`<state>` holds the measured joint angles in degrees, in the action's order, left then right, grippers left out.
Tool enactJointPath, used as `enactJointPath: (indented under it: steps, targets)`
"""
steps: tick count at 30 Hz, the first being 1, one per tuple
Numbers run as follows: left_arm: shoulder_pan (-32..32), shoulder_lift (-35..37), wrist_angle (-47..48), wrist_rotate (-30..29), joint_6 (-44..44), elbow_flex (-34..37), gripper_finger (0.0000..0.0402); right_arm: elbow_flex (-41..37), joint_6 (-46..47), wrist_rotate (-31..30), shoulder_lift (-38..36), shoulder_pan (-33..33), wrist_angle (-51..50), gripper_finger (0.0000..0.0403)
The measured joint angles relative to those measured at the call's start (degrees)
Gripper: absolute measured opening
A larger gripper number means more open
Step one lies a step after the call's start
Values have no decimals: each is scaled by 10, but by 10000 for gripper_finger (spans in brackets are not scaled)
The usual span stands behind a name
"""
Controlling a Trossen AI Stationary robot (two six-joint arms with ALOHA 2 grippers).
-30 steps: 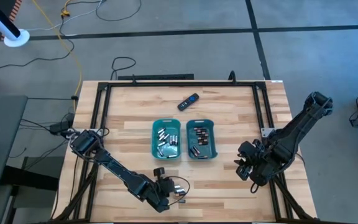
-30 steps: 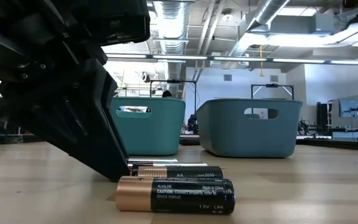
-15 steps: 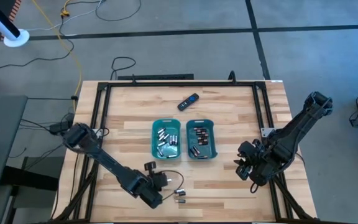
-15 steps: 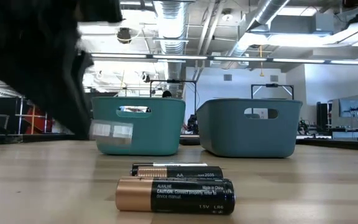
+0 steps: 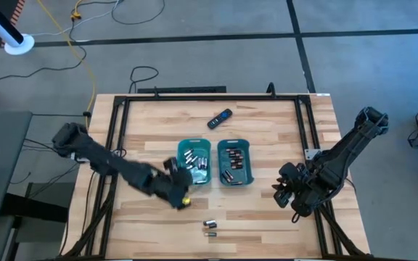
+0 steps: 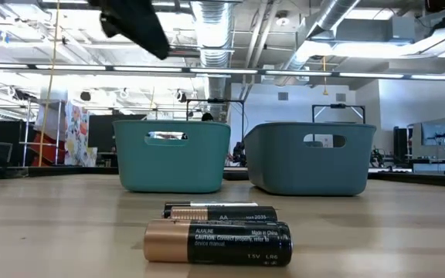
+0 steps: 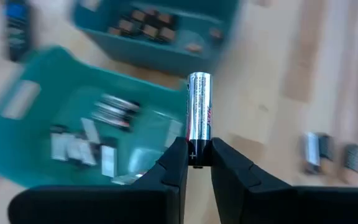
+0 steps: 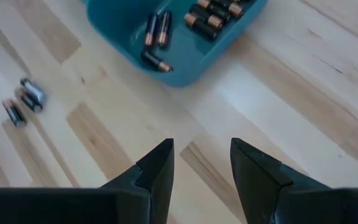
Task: Sort batteries
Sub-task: Put the silver and black battery into the green bin
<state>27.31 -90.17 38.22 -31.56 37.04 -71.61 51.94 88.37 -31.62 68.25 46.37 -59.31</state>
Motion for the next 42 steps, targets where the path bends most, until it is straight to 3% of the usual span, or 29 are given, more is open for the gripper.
enactJointPath:
  steps: [3,8,17,26,42]
  targets:
    - [-54,21,18,22,-54,0,42,0,27,-17,0,0,-1,172]
    - [-157,16,18,112,-147,0,42,0,67,-27,0,0,-3,172]
    - [-294,-50,33,233,-163,0,43,0,128,-28,0,0,-5,172]
    - [-323,-123,31,281,-171,0,43,0,186,-28,0,-20,-30,172]
    - [-322,-131,21,281,-138,-1,80,0,163,-28,0,-45,-38,172]
